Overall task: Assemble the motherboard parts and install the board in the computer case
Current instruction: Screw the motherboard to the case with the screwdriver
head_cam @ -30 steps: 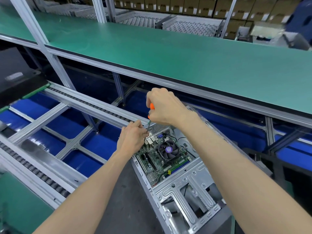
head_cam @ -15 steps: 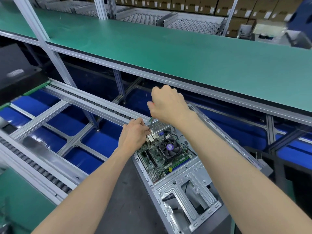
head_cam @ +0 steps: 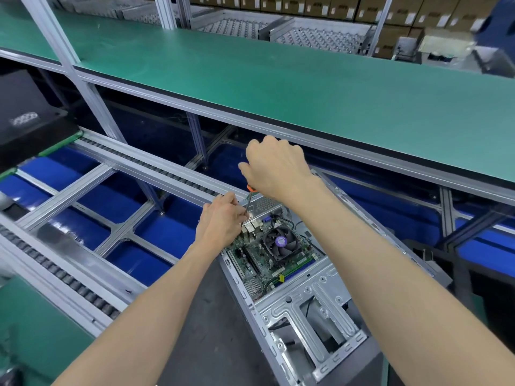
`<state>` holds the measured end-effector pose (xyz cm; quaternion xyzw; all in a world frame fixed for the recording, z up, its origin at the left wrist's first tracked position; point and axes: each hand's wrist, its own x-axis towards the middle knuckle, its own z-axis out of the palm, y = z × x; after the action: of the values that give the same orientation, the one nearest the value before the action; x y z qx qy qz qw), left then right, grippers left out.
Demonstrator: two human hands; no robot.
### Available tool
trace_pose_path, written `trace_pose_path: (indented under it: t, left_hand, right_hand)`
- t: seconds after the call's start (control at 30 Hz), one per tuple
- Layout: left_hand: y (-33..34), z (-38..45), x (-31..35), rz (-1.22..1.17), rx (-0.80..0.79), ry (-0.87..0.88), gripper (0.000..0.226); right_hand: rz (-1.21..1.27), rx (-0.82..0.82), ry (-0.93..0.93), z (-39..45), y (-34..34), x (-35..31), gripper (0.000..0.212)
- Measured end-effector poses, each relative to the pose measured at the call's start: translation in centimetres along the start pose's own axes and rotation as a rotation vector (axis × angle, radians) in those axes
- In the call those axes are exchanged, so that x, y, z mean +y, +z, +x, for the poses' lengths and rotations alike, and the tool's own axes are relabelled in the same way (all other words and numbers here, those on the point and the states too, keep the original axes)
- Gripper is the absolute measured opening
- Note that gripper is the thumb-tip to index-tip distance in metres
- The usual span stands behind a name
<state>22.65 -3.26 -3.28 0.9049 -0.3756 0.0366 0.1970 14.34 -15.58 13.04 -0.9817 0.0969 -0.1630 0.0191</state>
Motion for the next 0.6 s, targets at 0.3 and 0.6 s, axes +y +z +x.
trace_pose_path:
  t: [0.3, 0.6]
  left_hand:
    - [-0.04, -0.3, -0.04, -0.008, 0.02, -0.034, 0.013]
    - [-0.31, -0.38, 0.21, -0.004, -0.026, -0.048, 0.013]
  right_hand:
    - [0.052, -0.012, -0.024, -0.21, 0.36, 0.16, 0.024]
    - [0.216, -0.113, -0.078, -0.29, 0.0, 0.54, 0.018]
